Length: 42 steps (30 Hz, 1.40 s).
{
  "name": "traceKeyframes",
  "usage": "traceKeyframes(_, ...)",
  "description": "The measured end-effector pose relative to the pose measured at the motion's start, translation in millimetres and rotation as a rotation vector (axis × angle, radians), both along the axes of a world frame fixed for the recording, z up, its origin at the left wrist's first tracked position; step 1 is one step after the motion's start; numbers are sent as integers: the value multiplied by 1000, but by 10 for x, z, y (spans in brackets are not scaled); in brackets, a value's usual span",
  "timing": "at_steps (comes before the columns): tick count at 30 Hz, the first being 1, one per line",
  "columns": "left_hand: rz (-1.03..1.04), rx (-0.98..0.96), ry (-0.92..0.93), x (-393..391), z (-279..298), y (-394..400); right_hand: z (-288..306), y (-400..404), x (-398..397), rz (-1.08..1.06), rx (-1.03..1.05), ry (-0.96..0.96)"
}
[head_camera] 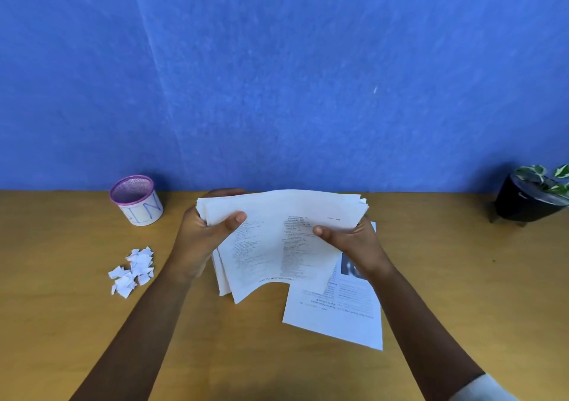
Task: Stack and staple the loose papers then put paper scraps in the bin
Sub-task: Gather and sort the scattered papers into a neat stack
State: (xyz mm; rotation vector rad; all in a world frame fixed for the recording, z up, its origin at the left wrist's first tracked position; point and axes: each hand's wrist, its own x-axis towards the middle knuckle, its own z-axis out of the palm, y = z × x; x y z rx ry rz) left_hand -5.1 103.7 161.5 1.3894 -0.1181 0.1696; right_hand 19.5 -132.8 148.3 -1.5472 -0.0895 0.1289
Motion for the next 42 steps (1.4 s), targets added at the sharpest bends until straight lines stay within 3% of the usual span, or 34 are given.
traceKeyframes(13,31,-75,249,-123,-649,-91,-363,72,-177,27,-12,123)
traceKeyframes(23,39,-107,212,-54,-626,-42,-226,41,-93,59,-149,84)
traceKeyframes(35,83,-118,203,-25,-634,-41,-119,89,-60,37,-89,18)
traceKeyframes(42,125,-77,327,-61,-813,-82,-480,107,-159,-4,-97,122)
